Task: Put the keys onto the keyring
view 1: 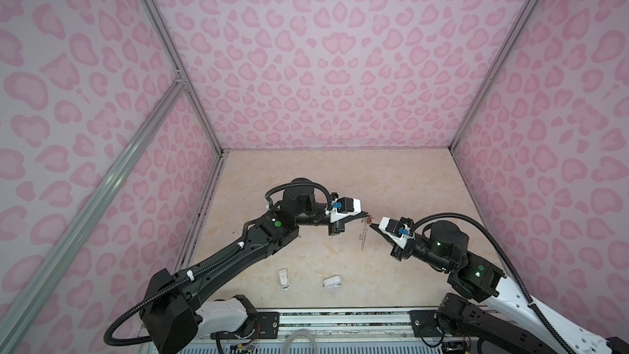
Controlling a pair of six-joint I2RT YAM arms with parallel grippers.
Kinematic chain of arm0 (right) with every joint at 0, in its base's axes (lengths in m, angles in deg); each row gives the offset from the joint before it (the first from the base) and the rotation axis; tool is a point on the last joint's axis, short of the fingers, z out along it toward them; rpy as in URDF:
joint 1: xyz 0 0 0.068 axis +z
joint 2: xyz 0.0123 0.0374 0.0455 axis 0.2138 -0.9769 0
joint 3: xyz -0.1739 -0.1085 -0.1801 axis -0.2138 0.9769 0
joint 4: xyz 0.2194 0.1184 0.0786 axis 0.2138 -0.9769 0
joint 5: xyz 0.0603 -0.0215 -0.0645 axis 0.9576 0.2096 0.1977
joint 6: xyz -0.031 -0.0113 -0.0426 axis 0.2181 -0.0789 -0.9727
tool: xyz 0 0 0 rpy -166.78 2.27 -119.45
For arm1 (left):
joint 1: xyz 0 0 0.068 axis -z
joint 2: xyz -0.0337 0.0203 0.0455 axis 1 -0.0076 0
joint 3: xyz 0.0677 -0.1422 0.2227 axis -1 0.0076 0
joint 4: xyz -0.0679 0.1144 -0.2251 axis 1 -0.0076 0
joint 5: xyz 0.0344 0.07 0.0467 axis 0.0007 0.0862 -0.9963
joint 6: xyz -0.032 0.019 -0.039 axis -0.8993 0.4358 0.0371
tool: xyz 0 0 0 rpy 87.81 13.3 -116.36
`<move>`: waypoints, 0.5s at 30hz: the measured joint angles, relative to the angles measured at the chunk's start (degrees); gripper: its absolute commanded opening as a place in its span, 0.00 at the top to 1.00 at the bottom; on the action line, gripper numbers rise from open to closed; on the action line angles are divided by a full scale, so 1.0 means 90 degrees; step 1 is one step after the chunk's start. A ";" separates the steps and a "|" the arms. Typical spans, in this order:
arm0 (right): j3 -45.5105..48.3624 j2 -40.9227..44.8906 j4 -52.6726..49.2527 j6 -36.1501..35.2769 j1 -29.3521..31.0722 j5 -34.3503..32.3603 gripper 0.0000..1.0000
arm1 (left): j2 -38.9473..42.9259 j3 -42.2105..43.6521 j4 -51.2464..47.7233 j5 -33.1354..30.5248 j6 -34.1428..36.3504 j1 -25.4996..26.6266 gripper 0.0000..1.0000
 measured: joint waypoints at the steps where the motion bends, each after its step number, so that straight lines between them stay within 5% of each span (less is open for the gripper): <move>1: 0.0000 0.0002 -0.0002 -0.0005 0.0000 -0.0002 1.00 | -0.0007 0.0015 0.0032 0.0002 -0.0022 0.0000 0.97; 7: 0.0078 0.0452 -0.0107 0.0029 -0.0007 -0.0182 0.81 | -0.0010 0.0080 0.0240 0.0029 -0.0114 0.0000 0.97; 15: -0.0044 0.0644 -0.0223 0.0029 -0.0007 -0.0153 0.76 | 0.0002 0.0121 0.0216 0.0170 -0.0090 -0.0007 0.97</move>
